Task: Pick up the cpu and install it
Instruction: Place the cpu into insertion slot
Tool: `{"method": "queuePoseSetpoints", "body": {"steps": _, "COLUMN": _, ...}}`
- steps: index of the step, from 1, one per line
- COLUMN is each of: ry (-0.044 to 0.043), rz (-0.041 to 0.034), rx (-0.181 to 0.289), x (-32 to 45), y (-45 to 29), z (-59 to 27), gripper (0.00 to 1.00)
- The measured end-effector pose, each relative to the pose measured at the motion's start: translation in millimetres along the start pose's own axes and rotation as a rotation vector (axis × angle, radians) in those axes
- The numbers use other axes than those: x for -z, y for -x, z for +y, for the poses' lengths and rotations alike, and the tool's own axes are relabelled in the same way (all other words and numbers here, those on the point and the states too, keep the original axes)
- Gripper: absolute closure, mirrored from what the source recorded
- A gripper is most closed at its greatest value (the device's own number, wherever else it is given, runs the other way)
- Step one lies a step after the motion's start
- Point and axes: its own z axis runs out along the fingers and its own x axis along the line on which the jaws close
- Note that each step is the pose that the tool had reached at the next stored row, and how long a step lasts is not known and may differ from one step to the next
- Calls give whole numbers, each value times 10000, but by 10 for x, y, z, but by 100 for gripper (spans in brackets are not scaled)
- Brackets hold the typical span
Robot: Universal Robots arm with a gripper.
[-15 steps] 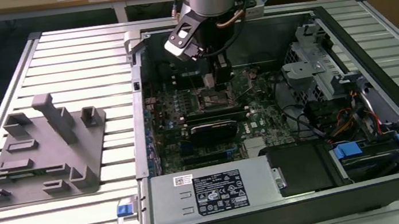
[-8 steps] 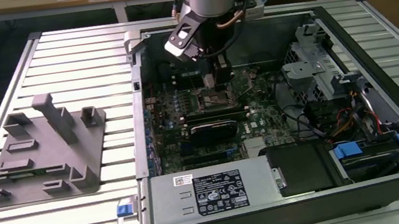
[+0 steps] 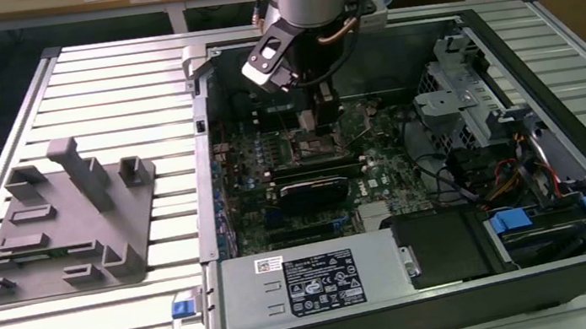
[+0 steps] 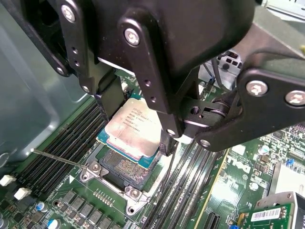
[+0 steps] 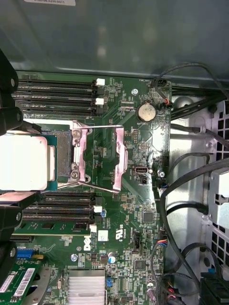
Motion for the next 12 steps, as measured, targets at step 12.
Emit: {"method": "queuePoseSetpoints", "body": {"steps": 12, "ry": -1, "rz": -11, "rx": -74, "x": -23, "y": 0, "z": -1, "gripper": 45}}
